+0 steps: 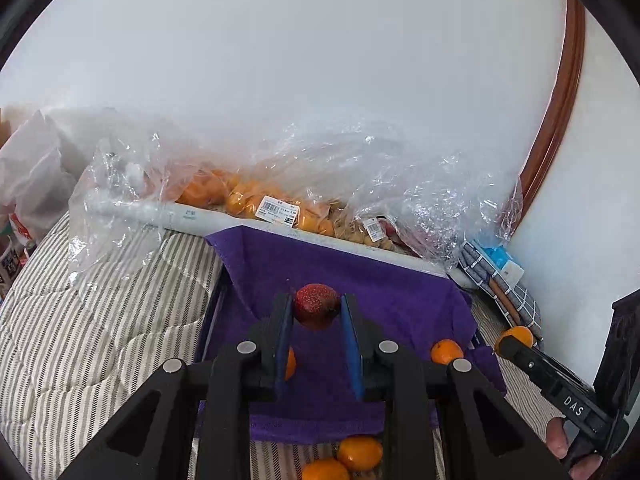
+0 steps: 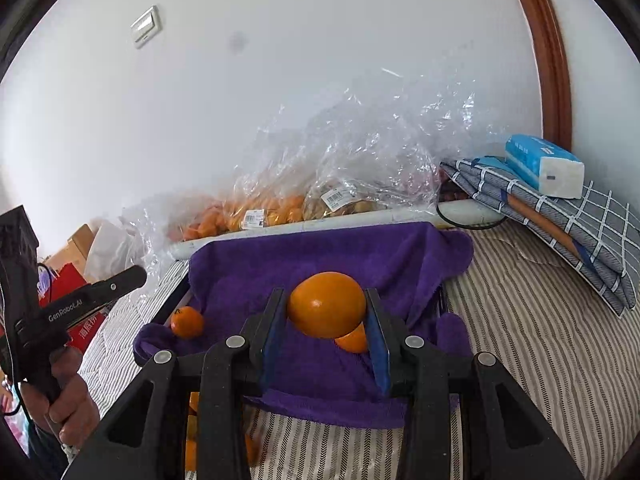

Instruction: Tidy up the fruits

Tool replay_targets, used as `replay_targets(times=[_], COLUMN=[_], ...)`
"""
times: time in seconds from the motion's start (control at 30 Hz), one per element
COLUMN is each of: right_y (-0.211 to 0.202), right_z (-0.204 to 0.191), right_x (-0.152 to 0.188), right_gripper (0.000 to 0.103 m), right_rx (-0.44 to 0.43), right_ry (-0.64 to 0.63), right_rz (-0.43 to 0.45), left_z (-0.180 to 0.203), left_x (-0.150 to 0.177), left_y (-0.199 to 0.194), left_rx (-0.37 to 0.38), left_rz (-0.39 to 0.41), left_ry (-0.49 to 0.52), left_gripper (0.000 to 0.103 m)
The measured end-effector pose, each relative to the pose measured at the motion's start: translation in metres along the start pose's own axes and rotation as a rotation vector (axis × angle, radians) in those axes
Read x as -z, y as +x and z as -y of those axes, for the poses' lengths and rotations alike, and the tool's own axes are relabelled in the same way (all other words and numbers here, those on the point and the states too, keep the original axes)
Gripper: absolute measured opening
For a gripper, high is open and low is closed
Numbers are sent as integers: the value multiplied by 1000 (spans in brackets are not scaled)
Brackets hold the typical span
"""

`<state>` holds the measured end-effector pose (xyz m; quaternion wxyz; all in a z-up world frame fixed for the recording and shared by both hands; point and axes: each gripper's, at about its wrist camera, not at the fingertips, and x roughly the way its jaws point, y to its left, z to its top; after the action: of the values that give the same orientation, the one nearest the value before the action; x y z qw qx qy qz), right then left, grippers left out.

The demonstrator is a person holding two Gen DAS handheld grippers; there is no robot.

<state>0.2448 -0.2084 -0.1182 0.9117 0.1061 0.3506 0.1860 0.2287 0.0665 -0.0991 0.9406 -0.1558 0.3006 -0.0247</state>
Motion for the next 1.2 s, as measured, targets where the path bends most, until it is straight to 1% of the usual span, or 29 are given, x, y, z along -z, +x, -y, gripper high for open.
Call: replay_targets(times=[0.17,0.23,0.33,0.47,0.6,0.9,1.07,1.2], right_y=[25,31,36,38,44,42,34,28], right_z=[1,0,-1,0,6,9,13,14], right_x=[18,23,29,34,35,34,30,28], right_gripper=[38,38,38,38,38,39,44,45], right_rx=[1,5,-14,22,14,4,2,-2], right_ry=[-25,-37,-50,-74,-42,-17,3,9], right_rz=[-78,-117,-165,-185,-222,-208,-160,-126], left_z=[-2,-3,-2,1,5,14,16,15], left_x=[17,19,23,28,34,40,42,42], left_y=[22,24,26,30,35,41,47,49], left_rx=[-2,11,25,36,20,-4,-31,-50], left_rz=[-50,-59,-69,-93,-116,-165,-193,-198], left_ry=[7,13,16,17,42,103,114,114], left_gripper=[23,23,23,23,23,23,23,23])
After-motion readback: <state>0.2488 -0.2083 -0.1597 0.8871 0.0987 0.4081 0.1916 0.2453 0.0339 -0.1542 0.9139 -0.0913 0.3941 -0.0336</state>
